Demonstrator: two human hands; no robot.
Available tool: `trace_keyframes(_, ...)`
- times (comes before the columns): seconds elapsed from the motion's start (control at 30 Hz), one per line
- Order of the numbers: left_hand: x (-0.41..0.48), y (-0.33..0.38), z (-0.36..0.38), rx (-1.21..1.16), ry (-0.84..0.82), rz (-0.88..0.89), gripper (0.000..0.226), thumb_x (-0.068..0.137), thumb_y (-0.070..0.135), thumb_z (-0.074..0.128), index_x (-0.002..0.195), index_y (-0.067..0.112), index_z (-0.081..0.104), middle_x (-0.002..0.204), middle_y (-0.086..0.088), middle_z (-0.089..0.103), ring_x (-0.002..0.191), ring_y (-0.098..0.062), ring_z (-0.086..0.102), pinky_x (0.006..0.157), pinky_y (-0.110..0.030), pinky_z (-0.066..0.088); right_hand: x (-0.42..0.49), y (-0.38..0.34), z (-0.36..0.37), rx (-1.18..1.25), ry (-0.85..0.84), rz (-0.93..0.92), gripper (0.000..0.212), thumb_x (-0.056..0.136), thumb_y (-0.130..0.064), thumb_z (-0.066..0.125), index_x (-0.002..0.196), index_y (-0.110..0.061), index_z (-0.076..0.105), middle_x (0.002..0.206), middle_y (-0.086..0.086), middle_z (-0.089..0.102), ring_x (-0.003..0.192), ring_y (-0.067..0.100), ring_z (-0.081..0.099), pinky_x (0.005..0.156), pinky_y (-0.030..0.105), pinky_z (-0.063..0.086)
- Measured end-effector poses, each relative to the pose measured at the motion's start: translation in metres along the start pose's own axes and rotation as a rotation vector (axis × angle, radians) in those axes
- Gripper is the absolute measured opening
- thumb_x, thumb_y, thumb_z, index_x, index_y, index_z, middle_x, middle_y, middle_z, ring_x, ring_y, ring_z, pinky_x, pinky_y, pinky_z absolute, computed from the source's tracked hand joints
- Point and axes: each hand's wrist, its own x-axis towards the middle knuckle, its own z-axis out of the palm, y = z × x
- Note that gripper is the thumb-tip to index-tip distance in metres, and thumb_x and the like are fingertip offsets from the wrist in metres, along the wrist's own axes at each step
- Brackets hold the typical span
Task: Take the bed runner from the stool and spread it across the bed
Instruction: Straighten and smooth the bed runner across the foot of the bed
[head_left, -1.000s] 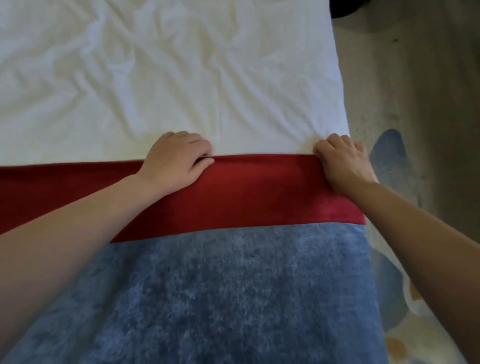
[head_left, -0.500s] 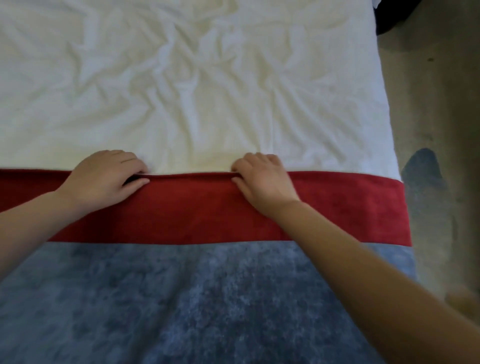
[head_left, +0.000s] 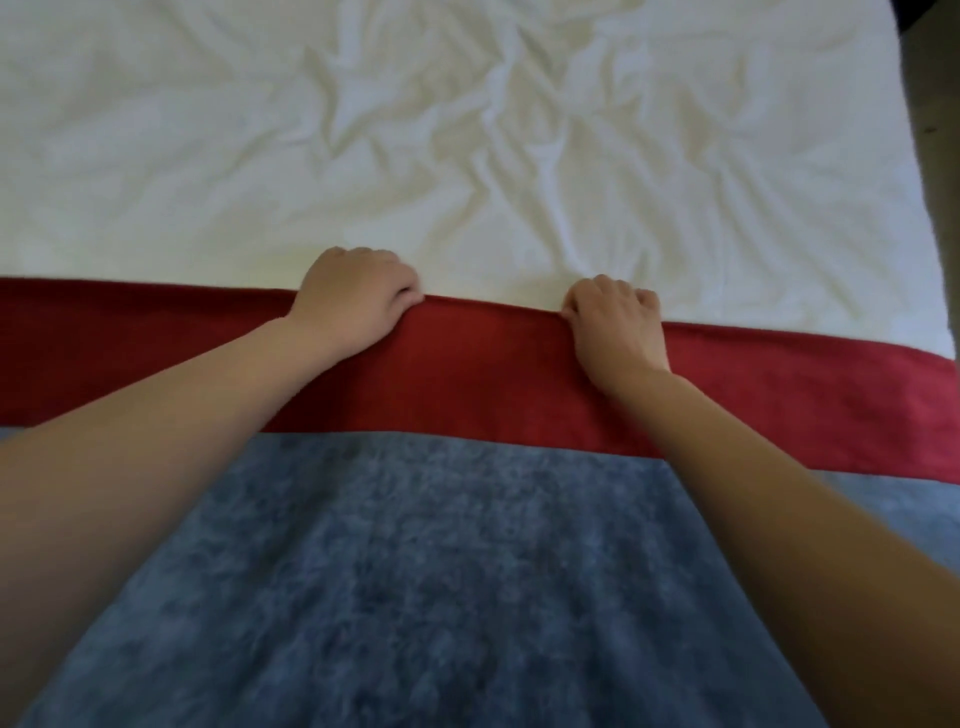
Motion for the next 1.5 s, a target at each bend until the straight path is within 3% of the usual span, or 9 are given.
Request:
trace_keyframes(0.1,-0.007,-0.009,0.002,-0.075,0.025,-0.022,0.018,0.091,0.038,0.054,0.091,0.022,0.062,0.089,0.001,0.062,0.088,-0.025,0.058,0.071,-0.032,0.034,-0.004,-0.017,0.004,0.012,0.033,0.100,0.017,0.094,-0.024,0.046,0.101,-0.013,0.057,0.103,0.008,0.057,0.101,0.031,0.052,0.090,0.041,0.033)
trace_keyframes(0.27,-0.038,-0.059,-0.012,-0.088,0.001,0.049,0.018,0.087,0.036,0.059,0.090,0.018,0.063,0.087,-0.001,0.063,0.084,-0.027,0.060,0.071,-0.034,0.039,0.001,-0.059,-0.010,0.035,-0.026,-0.204,0.017,0.094,-0.030,0.050,0.104,-0.017,0.056,0.103,0.003,0.059,0.099,0.026,0.055,0.090,0.040,0.035)
trace_keyframes(0.37,-0.057,-0.091,-0.022,-0.063,0.004,0.074,0.015,0.088,0.030,0.060,0.091,0.017,0.066,0.088,-0.003,0.065,0.085,-0.028,0.061,0.070,-0.036,0.042,0.012,-0.093,-0.009,0.075,-0.026,-0.272,0.015,0.095,-0.028,0.049,0.102,-0.017,0.056,0.101,0.002,0.060,0.098,0.026,0.055,0.087,0.039,0.035)
trace_keyframes(0.57,-0.041,-0.104,-0.009,-0.018,-0.006,-0.117,0.021,0.095,0.034,0.049,0.094,0.023,0.066,0.097,-0.002,0.065,0.095,-0.028,0.058,0.081,-0.037,0.034,0.028,-0.117,0.008,-0.001,-0.040,-0.018,0.023,0.097,-0.025,0.039,0.102,-0.017,0.060,0.103,0.007,0.060,0.099,0.030,0.053,0.086,0.040,0.033)
trace_keyframes(0.67,-0.045,-0.105,-0.006,-0.054,0.028,-0.106,0.020,0.094,0.037,0.050,0.096,0.021,0.062,0.097,-0.001,0.064,0.096,-0.027,0.057,0.082,-0.037,0.034,0.026,-0.137,0.011,-0.084,0.001,0.044,0.016,0.090,-0.016,0.041,0.097,-0.010,0.055,0.097,0.011,0.058,0.092,0.032,0.052,0.080,0.040,0.033)
trace_keyframes(0.97,-0.105,-0.194,-0.038,0.015,0.042,0.079,0.017,0.089,0.031,0.058,0.090,0.015,0.063,0.086,-0.006,0.065,0.083,-0.031,0.061,0.069,-0.036,0.039,0.040,-0.221,0.010,0.023,-0.030,-0.361,0.017,0.098,-0.025,0.042,0.105,-0.015,0.054,0.103,0.004,0.059,0.097,0.028,0.054,0.086,0.039,0.034)
trace_keyframes(1.27,-0.089,-0.203,-0.038,0.182,-0.030,-0.116,0.025,0.096,0.034,0.046,0.095,0.017,0.064,0.098,-0.009,0.064,0.094,-0.033,0.057,0.083,-0.040,0.036,0.055,-0.248,0.022,-0.090,-0.040,-0.034,0.024,0.090,-0.010,0.036,0.101,-0.013,0.057,0.101,0.012,0.060,0.098,0.034,0.052,0.082,0.040,0.033)
trace_keyframes(1.4,-0.119,-0.225,-0.044,0.075,0.059,-0.099,0.022,0.090,0.034,0.056,0.096,0.013,0.061,0.092,-0.014,0.064,0.087,-0.036,0.059,0.073,-0.042,0.042,0.049,-0.255,0.018,-0.014,0.023,-0.107,0.020,0.096,-0.027,0.041,0.104,-0.011,0.052,0.105,0.010,0.058,0.100,0.033,0.052,0.083,0.042,0.035)
trace_keyframes(1.5,-0.146,-0.253,-0.054,0.144,0.065,-0.123,0.017,0.087,0.024,0.061,0.095,0.010,0.064,0.089,-0.017,0.064,0.084,-0.040,0.060,0.070,-0.044,0.045,0.051,-0.256,0.023,0.004,0.013,-0.275,0.018,0.097,-0.025,0.042,0.106,-0.015,0.053,0.106,0.006,0.058,0.099,0.029,0.052,0.084,0.040,0.033)
